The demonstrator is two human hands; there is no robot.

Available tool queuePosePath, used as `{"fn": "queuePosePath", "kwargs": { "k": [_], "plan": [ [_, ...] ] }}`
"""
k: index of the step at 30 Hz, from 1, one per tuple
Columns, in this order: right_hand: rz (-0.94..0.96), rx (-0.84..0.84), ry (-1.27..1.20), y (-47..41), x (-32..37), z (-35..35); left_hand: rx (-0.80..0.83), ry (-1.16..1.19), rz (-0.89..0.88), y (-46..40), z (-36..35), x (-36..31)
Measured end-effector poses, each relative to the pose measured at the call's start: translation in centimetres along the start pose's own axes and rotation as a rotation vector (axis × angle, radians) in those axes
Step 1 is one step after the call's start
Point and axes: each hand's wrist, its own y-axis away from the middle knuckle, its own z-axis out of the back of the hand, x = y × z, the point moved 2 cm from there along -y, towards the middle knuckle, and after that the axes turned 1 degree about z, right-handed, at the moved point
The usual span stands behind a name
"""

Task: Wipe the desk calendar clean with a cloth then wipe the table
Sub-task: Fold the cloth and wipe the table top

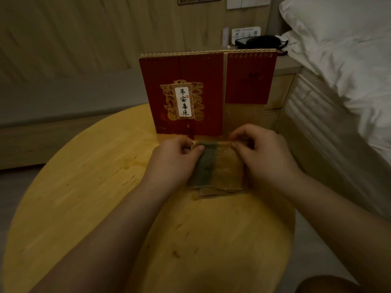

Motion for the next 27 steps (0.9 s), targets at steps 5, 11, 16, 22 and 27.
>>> {"fn": "queuePosePath", "kwargs": {
  "k": [5,11,16,22,27],
  "plan": [
    [0.194,0.073,0.37,0.2,-0.3,-1.9,-0.073,-0.268,-0.047,-0.7,-1.0,0.0],
    [0.347,0.504,0.6,2.4,-0.4,-5.9,-0.108,-0.288,-0.102,3.1,4.7,2.2],
    [0.317,0.602,0.601,2.4,-1.2,-6.9,0.149,-0.535,-0.014,9.5,11.3,10.6],
    [0.361,0.689,0.573,1.0,3.6,-13.1,0.24,-0.661,0.144,12.6,11.9,17.9],
    [0.363,0.755,0.593,-3.1,9.2,-20.2,0.117,-0.653,0.081,13.2,11.1,18.5]
  ]
}}
